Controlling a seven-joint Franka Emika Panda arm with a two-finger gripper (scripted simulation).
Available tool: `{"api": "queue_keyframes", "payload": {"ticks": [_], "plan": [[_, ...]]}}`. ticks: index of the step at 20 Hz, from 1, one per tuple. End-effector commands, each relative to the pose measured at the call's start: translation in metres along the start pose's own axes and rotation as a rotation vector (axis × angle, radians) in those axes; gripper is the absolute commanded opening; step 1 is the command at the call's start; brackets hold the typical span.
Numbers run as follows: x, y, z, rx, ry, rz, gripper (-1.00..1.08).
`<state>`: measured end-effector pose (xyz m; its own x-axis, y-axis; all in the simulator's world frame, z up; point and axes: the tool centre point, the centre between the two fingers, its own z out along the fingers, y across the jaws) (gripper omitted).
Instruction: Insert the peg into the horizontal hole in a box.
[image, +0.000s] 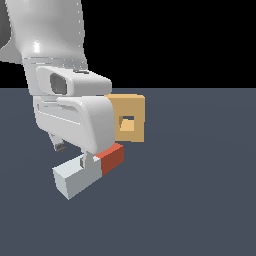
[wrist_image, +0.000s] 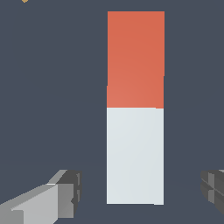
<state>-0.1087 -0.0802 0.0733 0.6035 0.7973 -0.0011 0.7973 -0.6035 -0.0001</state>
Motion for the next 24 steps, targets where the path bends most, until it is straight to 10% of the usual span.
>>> {"api": "queue_keyframes", "payload": {"ticks": [1, 16, 17, 24], "plan": [[0.0, 0.0, 0.004, 0.0, 0.0, 0.001, 1.0], [0.0, -0.001, 0.05, 0.0, 0.001, 0.006, 1.0], [0.0, -0.001, 0.05, 0.0, 0.001, 0.006, -1.0], [0.0, -0.001, 0.05, 0.0, 0.001, 0.006, -1.0]]}}
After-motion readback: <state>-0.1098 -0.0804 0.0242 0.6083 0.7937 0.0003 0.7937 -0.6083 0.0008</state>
